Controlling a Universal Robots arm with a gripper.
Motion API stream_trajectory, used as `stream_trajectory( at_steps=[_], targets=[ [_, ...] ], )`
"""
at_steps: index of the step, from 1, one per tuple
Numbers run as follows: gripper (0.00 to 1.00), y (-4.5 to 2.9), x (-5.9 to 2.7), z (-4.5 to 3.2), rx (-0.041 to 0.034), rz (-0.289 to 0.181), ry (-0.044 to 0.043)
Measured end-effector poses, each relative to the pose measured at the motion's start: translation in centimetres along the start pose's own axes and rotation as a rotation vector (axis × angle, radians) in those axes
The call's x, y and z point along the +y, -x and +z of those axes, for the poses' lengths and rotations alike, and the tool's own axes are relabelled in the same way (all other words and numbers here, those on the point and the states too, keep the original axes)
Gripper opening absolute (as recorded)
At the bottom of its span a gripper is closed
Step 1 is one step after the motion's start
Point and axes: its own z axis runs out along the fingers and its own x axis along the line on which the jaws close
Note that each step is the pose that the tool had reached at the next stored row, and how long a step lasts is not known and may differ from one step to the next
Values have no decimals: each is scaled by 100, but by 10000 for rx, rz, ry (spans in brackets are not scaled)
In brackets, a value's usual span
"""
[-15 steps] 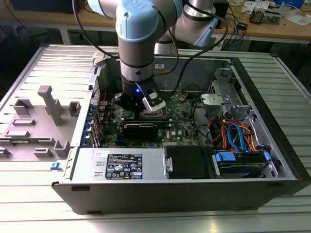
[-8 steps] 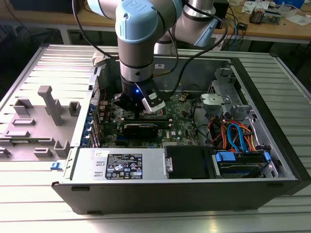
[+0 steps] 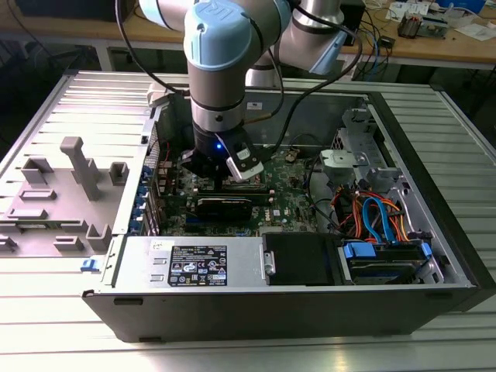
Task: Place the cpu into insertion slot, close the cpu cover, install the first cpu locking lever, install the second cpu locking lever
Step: 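Install the second cpu locking lever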
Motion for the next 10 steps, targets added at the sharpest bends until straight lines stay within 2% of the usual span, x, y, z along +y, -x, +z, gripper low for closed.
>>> stream_trajectory(
  at_steps=[10],
  targets=[
    [11,2,19,25,7,-45,3]
  ],
)
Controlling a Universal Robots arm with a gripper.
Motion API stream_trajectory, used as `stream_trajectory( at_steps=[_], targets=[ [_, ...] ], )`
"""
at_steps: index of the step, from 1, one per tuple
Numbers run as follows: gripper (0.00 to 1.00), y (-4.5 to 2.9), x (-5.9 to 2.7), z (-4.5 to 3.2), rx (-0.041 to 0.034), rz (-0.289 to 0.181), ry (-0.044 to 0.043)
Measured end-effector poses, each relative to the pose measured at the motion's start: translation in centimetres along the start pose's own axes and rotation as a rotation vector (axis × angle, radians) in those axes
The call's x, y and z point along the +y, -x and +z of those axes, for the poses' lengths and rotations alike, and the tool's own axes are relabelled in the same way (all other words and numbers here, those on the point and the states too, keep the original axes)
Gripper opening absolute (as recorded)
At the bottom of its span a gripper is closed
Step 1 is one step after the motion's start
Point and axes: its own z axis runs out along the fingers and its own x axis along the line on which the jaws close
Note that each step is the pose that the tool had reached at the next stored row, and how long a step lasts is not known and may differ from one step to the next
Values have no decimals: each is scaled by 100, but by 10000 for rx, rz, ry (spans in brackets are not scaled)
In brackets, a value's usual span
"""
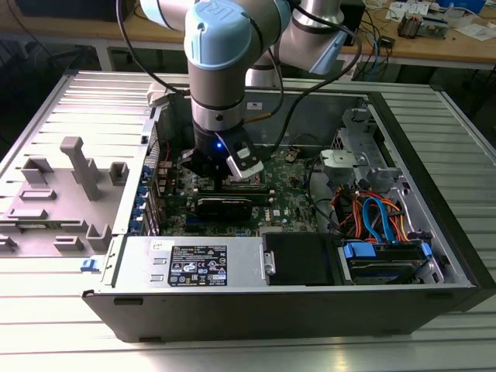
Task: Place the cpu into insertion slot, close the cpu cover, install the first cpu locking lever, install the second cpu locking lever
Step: 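Install the second cpu locking lever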
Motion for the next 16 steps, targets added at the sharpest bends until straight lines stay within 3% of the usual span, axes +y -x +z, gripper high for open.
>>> stream_trajectory(
  at_steps=[4,8,11,13,16],
  targets=[
    [11,1,7,52,-8,-23,39],
    [11,0,5,55,6,-45,11],
    [11,6,15,1,-18,-51,8],
    [11,2,21,-74,9,-46,-85],
    [11,2,27,-127,16,-46,-148]
  ],
)
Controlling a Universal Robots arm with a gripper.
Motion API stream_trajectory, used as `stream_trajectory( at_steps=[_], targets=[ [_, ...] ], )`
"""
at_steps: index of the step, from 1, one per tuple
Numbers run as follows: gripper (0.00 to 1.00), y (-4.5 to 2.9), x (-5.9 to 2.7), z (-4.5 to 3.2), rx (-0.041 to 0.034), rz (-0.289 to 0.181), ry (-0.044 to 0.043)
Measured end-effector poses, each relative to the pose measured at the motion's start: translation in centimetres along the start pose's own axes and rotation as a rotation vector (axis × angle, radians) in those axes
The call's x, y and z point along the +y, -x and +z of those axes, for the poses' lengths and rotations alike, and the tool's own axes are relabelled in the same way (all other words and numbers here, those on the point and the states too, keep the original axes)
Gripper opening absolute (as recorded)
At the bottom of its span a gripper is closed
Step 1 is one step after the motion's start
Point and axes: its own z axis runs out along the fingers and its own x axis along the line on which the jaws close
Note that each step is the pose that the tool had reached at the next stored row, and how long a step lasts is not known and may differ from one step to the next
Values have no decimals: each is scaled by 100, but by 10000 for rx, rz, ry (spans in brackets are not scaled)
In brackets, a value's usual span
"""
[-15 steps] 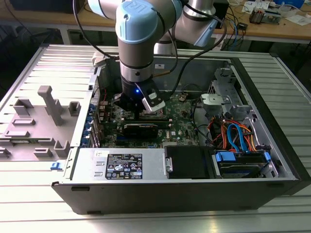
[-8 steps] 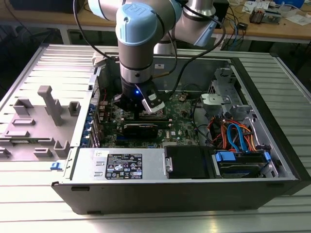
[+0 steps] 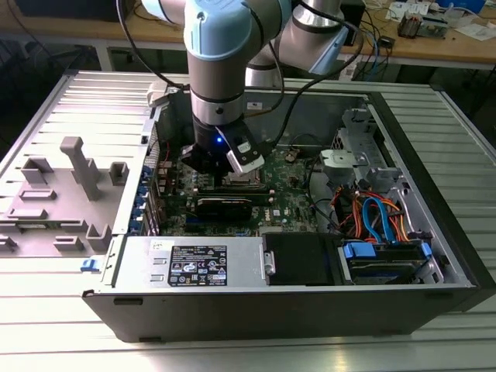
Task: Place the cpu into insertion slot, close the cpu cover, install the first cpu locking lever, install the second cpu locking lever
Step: 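Install the second cpu locking lever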
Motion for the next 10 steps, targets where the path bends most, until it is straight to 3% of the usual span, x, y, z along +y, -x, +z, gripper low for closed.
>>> stream_trajectory(
  at_steps=[5,10],
  targets=[
    [11,1,7,-60,7,0,-79],
    [11,0,7,-64,9,0,-89]
  ],
)
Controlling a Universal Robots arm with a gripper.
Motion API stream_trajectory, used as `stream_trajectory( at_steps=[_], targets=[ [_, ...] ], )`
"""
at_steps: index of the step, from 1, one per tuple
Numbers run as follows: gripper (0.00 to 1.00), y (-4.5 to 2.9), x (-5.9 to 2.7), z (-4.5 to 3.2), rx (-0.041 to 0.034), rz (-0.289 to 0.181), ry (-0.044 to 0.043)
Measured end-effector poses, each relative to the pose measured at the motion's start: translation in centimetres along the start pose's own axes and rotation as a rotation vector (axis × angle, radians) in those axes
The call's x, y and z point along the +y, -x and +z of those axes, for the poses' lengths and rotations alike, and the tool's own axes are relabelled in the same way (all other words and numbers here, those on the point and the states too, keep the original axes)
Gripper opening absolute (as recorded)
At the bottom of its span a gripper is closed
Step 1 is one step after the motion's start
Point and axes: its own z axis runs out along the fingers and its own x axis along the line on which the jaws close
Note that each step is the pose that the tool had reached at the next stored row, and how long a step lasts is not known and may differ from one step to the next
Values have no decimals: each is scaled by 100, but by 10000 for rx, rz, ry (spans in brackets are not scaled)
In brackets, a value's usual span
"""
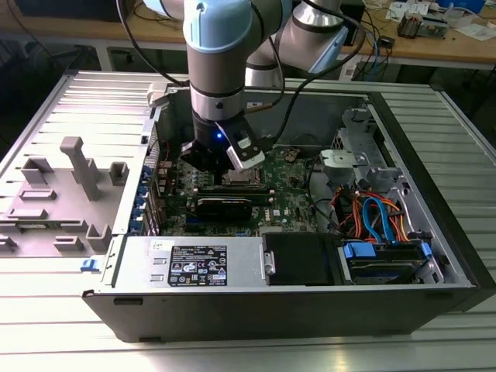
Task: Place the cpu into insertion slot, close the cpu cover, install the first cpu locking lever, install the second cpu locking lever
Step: 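Install the second cpu locking lever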
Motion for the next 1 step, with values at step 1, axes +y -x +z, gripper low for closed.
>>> stream_trajectory(
  at_steps=[1],
  targets=[
    [11,0,0,0,0,0,0]
  ],
)
